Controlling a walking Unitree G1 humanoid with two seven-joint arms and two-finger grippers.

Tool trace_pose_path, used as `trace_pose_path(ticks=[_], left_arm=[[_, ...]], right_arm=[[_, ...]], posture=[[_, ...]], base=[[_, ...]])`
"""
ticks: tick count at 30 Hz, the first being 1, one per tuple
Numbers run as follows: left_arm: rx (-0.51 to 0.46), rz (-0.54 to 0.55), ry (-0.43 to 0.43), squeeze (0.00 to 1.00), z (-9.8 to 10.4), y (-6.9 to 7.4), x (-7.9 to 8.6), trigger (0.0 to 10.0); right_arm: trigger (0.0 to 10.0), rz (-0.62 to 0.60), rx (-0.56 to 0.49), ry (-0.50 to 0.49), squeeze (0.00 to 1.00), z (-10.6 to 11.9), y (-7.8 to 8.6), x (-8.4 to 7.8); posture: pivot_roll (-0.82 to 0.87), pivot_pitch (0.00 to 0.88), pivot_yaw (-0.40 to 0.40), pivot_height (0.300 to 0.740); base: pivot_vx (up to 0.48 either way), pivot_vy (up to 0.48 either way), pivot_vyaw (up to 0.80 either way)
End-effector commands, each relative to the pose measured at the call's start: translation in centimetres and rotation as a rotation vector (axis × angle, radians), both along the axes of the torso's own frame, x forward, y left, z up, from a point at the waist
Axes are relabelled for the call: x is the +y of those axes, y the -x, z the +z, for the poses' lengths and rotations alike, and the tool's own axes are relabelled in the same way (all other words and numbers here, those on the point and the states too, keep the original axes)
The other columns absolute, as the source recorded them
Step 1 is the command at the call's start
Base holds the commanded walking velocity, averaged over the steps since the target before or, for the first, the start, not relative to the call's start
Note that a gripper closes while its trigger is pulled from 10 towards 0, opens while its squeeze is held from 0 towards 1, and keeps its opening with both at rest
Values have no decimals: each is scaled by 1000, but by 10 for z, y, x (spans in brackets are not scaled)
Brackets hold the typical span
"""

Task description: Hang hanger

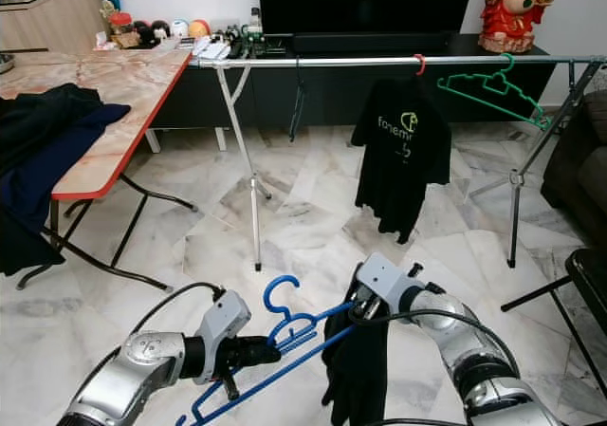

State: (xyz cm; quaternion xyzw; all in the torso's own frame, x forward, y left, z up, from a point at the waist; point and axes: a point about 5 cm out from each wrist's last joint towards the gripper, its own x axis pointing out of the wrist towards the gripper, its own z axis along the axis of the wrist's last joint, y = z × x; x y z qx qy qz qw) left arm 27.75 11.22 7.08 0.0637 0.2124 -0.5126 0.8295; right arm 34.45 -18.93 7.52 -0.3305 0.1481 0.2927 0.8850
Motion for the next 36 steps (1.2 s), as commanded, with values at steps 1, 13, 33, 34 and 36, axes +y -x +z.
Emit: trace_pose_path(ticks=[1,13,33,34,36], left_arm=[[-1,-48,41,0,5,3,-5,10000],[-7,-161,-77,0,-3,10,-10,10000],[-42,-144,-53,0,-12,7,-16,10000],[-57,-106,-2,0,-8,2,-19,10000],[-84,-51,52,0,-2,-5,-21,10000]], right_arm=[[10000,28,-37,-12,0,7,-4,6],[10000,151,-90,-81,0,23,-7,16],[10000,299,-89,-195,0,36,-5,28],[10000,325,-73,-220,0,36,-4,31],[10000,352,-53,-226,0,34,-1,34]], posture=[[103,45,-14,740],[100,42,-17,740],[91,46,-21,740],[91,46,-21,740],[91,45,-22,740]], base=[[0,0,0],[0,0,0],[0,0,0],[0,0,0],[0,0,0]])
